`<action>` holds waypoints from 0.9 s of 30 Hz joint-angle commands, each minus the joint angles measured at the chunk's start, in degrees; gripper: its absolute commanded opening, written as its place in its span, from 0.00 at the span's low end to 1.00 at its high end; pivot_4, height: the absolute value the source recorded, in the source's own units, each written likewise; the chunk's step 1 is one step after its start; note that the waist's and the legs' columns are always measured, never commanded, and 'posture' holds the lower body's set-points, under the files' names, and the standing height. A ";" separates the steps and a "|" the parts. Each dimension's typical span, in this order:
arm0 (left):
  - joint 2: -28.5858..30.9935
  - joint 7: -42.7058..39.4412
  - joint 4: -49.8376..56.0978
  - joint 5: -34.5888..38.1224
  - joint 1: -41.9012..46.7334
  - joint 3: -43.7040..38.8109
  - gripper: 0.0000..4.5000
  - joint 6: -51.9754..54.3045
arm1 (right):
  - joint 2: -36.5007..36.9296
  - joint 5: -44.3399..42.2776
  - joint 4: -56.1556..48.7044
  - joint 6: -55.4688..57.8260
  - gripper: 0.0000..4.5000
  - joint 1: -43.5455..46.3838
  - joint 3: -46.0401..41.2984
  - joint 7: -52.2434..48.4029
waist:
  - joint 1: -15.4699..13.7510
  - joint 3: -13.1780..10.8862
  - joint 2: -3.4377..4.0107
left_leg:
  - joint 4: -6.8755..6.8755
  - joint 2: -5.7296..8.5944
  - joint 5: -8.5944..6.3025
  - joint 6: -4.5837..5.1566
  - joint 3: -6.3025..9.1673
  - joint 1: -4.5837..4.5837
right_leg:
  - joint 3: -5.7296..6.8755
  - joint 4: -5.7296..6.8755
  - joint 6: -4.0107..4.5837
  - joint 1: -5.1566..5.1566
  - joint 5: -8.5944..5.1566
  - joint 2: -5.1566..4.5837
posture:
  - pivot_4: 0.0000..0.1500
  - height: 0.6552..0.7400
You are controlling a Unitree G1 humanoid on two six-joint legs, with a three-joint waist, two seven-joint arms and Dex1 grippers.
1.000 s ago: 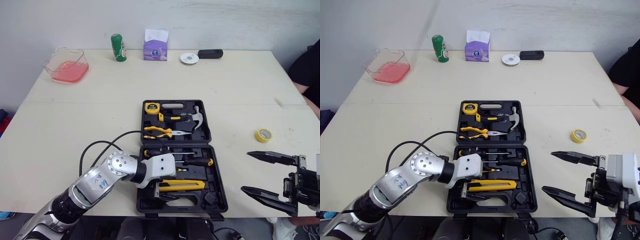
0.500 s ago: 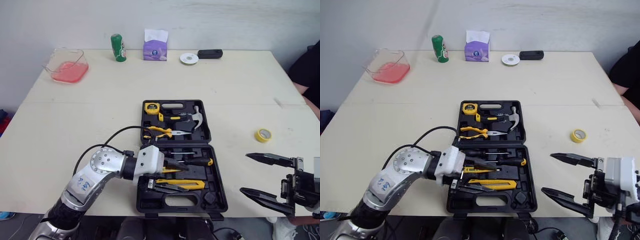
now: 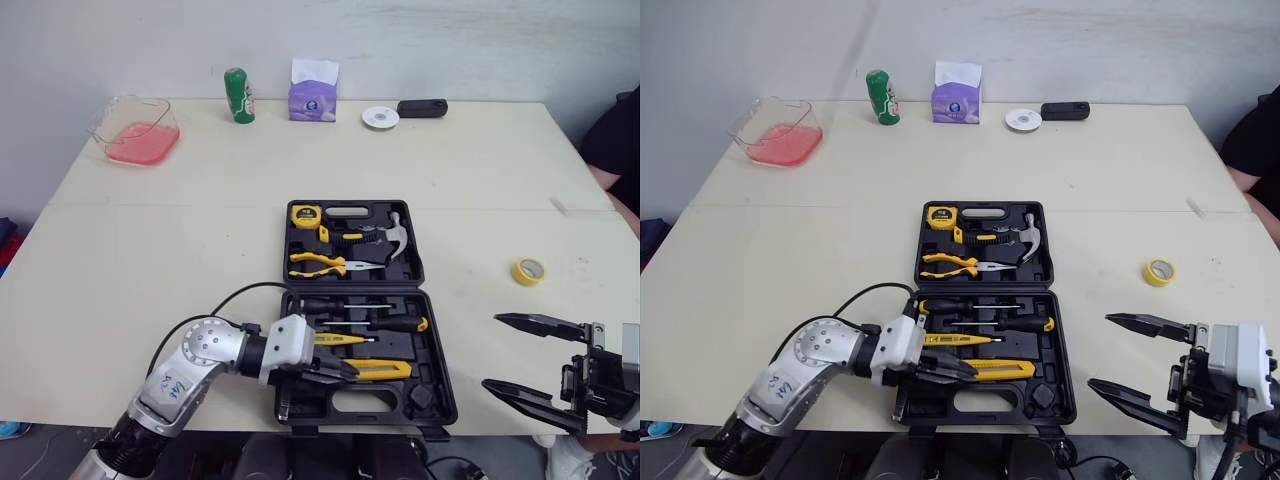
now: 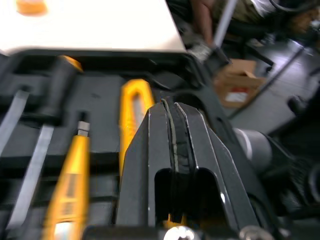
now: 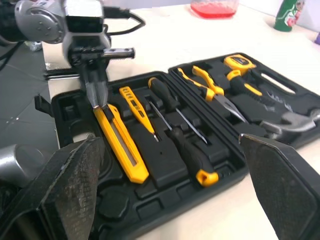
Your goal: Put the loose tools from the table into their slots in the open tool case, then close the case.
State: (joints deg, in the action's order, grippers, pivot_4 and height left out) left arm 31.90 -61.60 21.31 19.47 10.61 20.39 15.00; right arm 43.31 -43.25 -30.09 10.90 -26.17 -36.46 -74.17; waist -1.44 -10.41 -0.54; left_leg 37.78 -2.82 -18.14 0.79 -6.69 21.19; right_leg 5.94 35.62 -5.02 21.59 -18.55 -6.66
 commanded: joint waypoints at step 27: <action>0.07 4.77 -7.62 -10.72 2.34 5.83 0.02 6.71 | -0.49 -0.62 -1.31 -2.47 1.00 -2.12 -0.91 1.18 | 0.00 0.21 0.26 | 0.00 -0.02 -0.02 0.01 0.02 -0.09 | 0.00 0.00 0.00 -0.07 0.00 -0.08 | 1.00 1.00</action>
State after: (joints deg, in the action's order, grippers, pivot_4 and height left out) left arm 30.98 -58.94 17.48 12.53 14.42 24.74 17.83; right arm 42.39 -42.87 -29.49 8.64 -28.24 -36.47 -73.19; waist -1.44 -10.21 -0.29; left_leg 37.77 -2.83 -18.17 0.81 -6.67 21.09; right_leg 5.94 35.62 -5.01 21.50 -18.55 -6.75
